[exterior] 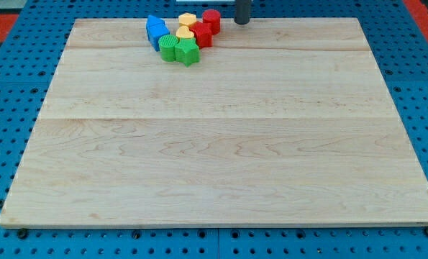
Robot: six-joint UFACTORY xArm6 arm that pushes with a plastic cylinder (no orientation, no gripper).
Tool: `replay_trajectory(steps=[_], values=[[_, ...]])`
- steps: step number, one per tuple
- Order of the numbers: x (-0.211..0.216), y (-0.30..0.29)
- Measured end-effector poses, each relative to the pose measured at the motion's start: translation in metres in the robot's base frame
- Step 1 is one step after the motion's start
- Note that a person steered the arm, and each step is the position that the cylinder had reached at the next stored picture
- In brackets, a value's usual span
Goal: Move the red circle left a bit
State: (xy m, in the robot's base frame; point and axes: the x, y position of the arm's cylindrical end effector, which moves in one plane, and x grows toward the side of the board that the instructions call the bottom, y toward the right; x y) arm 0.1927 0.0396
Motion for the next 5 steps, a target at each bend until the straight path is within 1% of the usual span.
replay_trajectory(steps=[1, 5], values=[[0.000, -0.030], [0.011, -0.035]])
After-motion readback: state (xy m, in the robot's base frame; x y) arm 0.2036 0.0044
